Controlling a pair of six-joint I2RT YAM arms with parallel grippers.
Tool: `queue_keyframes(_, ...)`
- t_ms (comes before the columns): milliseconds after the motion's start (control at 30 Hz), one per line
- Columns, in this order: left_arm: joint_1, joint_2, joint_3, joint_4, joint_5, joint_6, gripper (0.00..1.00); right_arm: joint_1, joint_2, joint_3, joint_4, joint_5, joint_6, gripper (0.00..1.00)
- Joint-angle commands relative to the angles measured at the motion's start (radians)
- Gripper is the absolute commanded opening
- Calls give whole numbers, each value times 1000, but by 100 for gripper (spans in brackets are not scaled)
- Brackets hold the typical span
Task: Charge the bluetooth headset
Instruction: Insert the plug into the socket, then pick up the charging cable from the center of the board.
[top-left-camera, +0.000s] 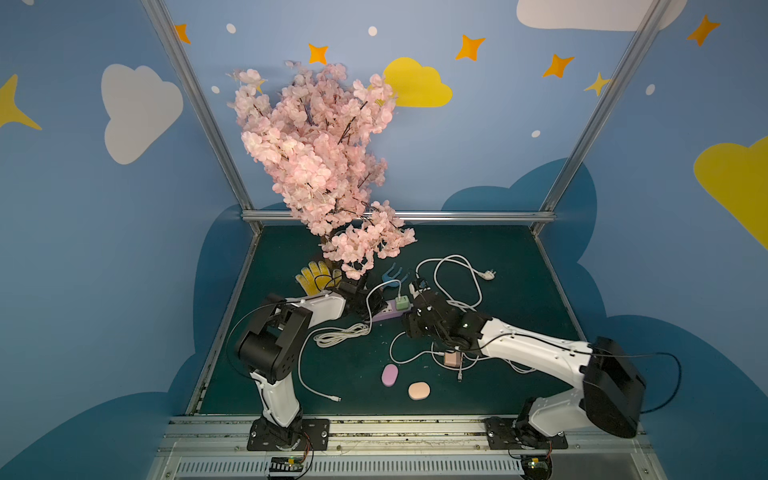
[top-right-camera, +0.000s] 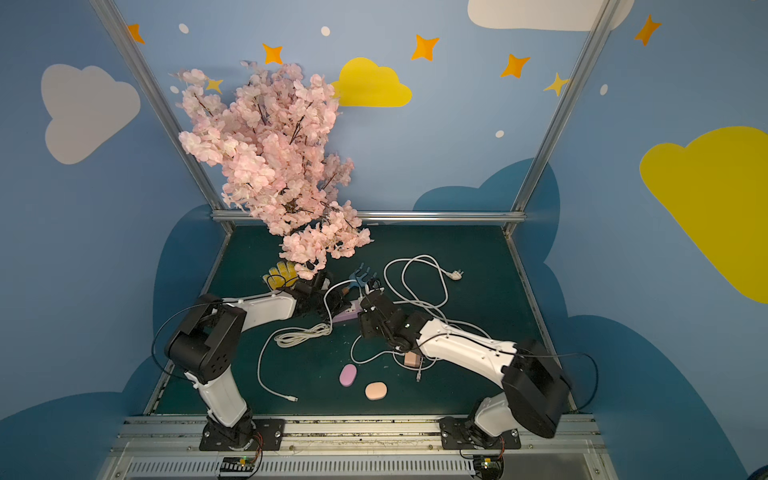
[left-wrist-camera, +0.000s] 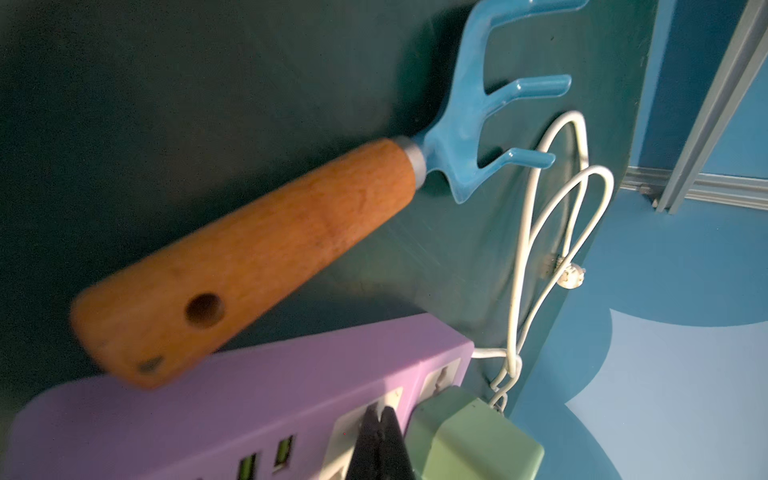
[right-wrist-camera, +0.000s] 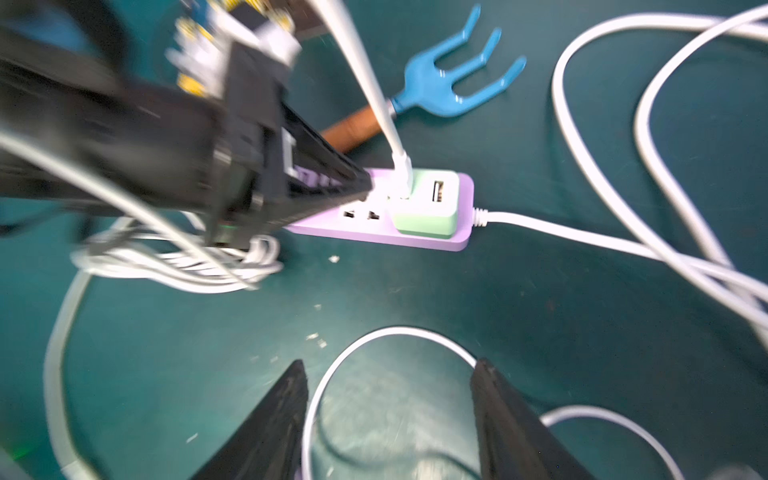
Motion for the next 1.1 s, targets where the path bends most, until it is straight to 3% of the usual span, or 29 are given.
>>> queue_keyframes(0,23,-28,-19,-252,-127,52,8,1,-107,-40,-133,-33,-30,57)
queue_keyframes(67,40,-70,-29,-271,-145,66,14,3,-166,-61,-130,-110,-91,53)
queue_keyframes(200,76,-188,-80,-290,-177,70,51,19,-243,-79,-127,-219,-188,47)
queue_keyframes(300,98,-295,-118,-326,-220,78,62,39,-253,-65,-123,-256,-222,43)
queue_keyframes(467,142,-474,-163,-425,-297,96,67,90,-158,33,-93,-369,-309,34)
queue_keyframes(667,234,-780,-243,-578,-418,111,76,221,104,294,-179,-442,-480,31)
queue_keyframes(800,367,-963,-287,-691,-394,142,78,264,294,436,-251,-556,-585,25)
queue_keyframes(933,512,-1040,-309,-801,-348,161,82,271,473,589,-379,-644,-608,22)
queue_keyframes(1067,671,-1084,-334,-860,-313,159,86,298,633,743,-498,-658,-675,32)
